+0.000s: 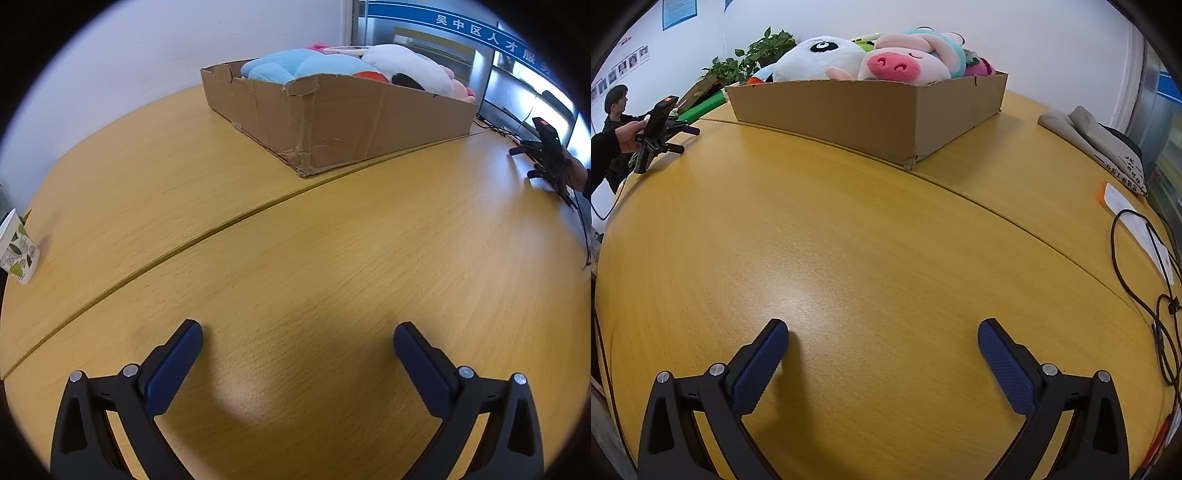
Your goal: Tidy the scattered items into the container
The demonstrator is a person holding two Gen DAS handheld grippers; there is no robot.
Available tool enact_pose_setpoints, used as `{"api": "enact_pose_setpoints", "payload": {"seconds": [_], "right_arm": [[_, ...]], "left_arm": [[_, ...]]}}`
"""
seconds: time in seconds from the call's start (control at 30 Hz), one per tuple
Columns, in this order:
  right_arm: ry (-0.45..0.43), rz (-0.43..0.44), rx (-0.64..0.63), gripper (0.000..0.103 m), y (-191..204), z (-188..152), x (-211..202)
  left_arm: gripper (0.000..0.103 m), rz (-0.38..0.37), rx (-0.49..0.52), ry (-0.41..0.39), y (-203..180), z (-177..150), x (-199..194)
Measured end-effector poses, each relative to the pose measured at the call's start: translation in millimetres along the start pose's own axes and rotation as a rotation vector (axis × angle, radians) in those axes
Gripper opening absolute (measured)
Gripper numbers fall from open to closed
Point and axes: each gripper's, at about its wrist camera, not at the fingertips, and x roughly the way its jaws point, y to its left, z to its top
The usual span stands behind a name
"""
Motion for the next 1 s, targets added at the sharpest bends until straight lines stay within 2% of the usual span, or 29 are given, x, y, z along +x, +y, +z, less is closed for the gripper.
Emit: {"api": "enact_pose_setpoints", "payload": {"seconds": [0.2,1.0], "right_arm": [[-0.002,-0.025,0.031,0.103,-6.2,5.4,7.6],[-0.003,-0.023,0.033,0.103,-6.7,4.0,7.4]], "left_arm": [[0.103,-0.003,0.016,0.000,-7.7,8.0,5.2],[0.103,-0.021,0.020,0.008,-1.1,8.8,10.8]]}}
